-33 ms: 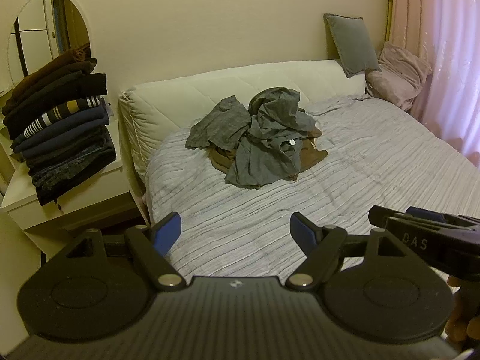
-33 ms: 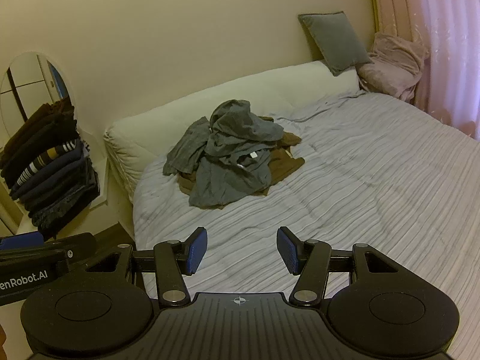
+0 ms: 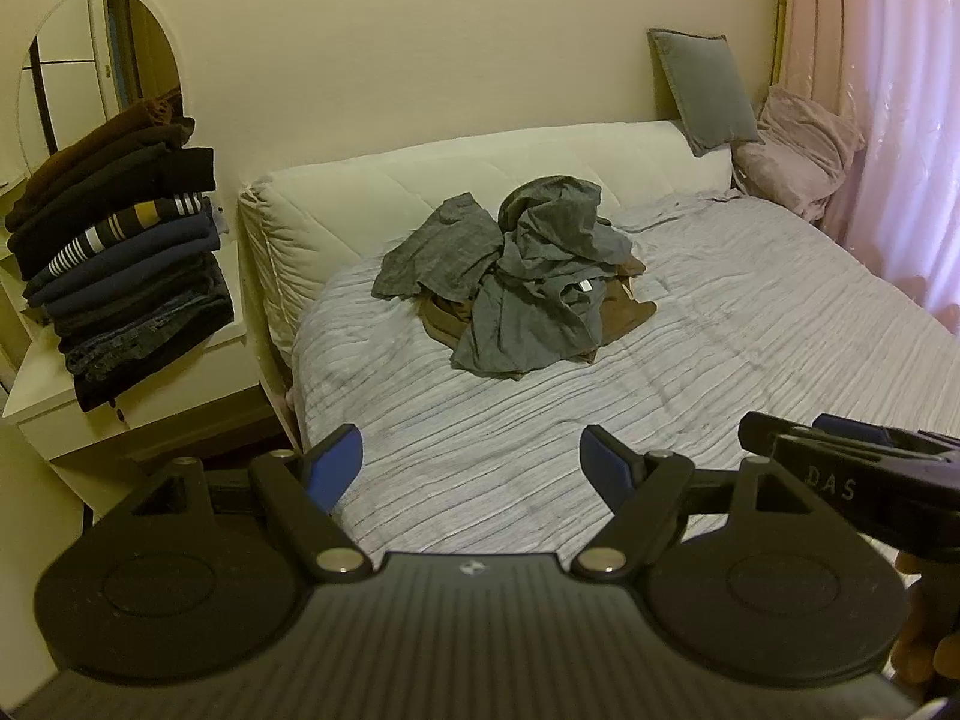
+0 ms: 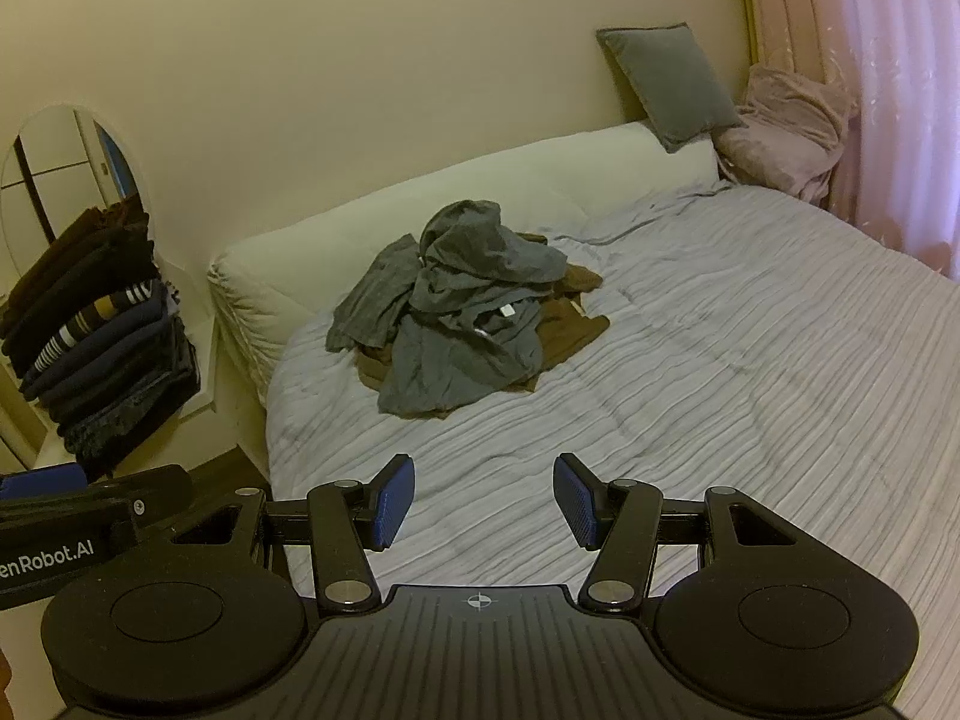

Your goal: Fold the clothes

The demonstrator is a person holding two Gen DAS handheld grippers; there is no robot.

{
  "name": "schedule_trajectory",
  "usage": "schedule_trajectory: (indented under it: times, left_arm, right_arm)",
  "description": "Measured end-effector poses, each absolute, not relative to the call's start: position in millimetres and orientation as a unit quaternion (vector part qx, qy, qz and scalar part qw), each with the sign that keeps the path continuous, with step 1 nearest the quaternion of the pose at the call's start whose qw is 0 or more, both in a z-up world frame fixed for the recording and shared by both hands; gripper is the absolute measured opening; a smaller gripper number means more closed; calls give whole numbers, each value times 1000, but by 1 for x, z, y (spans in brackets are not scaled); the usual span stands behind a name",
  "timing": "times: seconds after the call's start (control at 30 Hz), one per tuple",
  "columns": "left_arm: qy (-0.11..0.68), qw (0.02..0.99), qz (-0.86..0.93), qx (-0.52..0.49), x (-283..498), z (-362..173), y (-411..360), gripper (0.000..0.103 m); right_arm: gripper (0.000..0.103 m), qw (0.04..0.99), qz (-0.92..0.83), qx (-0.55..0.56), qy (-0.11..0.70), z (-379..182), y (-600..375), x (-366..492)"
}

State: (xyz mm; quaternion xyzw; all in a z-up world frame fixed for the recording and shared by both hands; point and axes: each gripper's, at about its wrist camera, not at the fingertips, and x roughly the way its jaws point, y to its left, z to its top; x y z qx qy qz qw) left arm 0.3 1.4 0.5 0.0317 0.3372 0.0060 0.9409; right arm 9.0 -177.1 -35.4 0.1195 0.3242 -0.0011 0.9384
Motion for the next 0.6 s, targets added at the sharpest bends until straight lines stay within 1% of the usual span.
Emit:
schedule_trajectory:
  times: [0.1, 0.17, 0.37, 0.6]
  left_arm:
    - [328, 944, 8, 28, 1, 1, 4, 77]
    - [308, 950, 14, 40, -10, 3, -1, 77]
    - [320, 947, 10, 22, -3, 10, 14, 77]
    - [315, 949, 10, 20, -6, 10, 20, 77]
  right_arm:
    - [55, 940, -1, 120, 320, -38, -176, 8]
    - [56, 941, 0, 119, 317, -36, -178, 6]
    - [55, 945, -2, 111, 307, -22, -179, 2]
    - [55, 948, -8, 108, 300, -22, -176, 0]
